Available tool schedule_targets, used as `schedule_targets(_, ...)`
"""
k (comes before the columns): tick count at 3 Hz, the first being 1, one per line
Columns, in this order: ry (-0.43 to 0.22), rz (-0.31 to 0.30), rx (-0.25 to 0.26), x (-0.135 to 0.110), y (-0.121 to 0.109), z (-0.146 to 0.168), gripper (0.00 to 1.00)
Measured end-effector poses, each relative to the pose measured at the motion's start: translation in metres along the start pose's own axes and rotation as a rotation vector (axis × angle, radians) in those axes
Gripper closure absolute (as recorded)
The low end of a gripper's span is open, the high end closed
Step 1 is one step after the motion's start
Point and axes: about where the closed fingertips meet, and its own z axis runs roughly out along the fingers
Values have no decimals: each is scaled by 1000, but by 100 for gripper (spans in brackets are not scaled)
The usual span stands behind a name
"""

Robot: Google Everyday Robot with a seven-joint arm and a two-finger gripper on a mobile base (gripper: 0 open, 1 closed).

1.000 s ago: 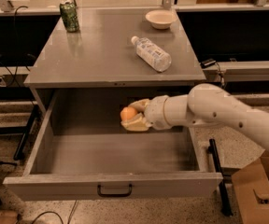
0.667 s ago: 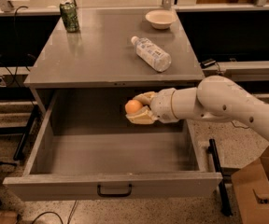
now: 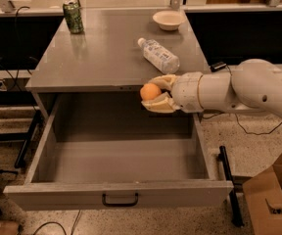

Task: Pick orange from top drawer and place on counter

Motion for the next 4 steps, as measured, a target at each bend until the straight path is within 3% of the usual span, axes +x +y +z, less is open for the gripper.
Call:
schedule_targets(1,0,0,0,0,0,0,100)
schedule_targets(2,-22,-19,-42,-15,-9,12,100)
schedule_targets(3,-17,-61,-109,-49,-29,31,100)
schedule_targets(4,-1,-86,-141,-75,-51,64,100)
